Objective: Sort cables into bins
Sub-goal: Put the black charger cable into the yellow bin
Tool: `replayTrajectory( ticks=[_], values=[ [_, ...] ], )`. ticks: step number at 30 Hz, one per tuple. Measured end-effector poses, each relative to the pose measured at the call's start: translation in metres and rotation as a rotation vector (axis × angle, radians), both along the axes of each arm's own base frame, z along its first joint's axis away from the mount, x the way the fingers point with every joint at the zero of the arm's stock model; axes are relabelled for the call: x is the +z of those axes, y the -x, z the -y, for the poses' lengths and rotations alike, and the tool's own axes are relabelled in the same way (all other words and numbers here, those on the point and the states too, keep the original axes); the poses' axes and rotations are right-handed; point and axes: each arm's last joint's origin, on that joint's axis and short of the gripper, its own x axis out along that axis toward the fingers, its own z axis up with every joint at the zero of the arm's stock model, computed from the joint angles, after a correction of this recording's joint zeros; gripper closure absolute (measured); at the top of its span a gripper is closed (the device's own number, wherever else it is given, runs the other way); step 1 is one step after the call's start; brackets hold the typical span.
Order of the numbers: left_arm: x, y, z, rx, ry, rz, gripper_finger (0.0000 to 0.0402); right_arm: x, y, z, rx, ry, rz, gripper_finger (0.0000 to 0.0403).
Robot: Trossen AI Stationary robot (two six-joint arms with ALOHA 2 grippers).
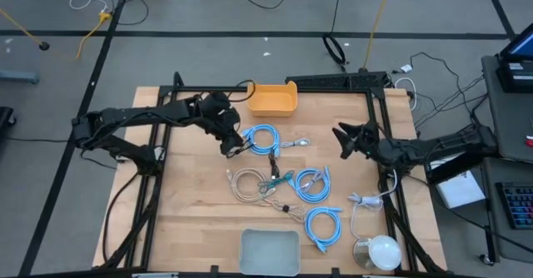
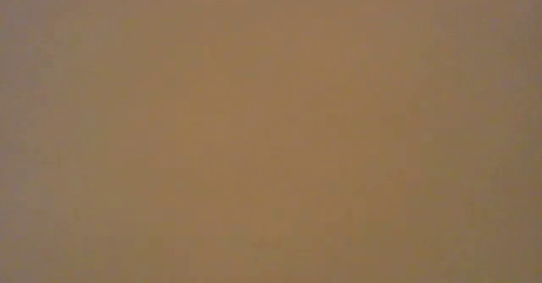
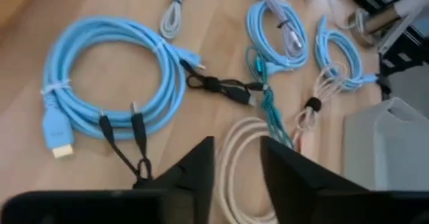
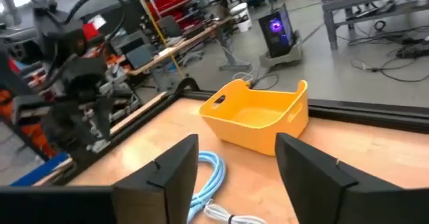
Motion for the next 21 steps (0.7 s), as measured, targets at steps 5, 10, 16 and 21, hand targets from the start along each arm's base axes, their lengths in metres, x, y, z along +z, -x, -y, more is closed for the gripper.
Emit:
replayTrajectory(
  ticks=[5,10,16,21],
  values=[
    [-0.003,-0.016,-0.007,0.059,-0.022,-0.068,0.0186,0.001,0.000,0.003,-0.018,0.001,0.015,0.0191],
    [0.014,-0.027,-0.016,0.103,-0.090,-0.019,0.0153,0.002,-0.001,0.003,0.007,-0.003,0.029,0.0194],
    [0.044,-0.025,-0.013,0.000,-0.402,-0.142,0.0170,0.002,-0.002,0.002,0.059,-0.007,0.026,0.0191],
    [0.039,-0.014,-0.010,-0.105,-0.587,-0.347,0.0201,0.002,-0.002,0.002,0.058,-0.007,0.026,0.0191]
  ],
)
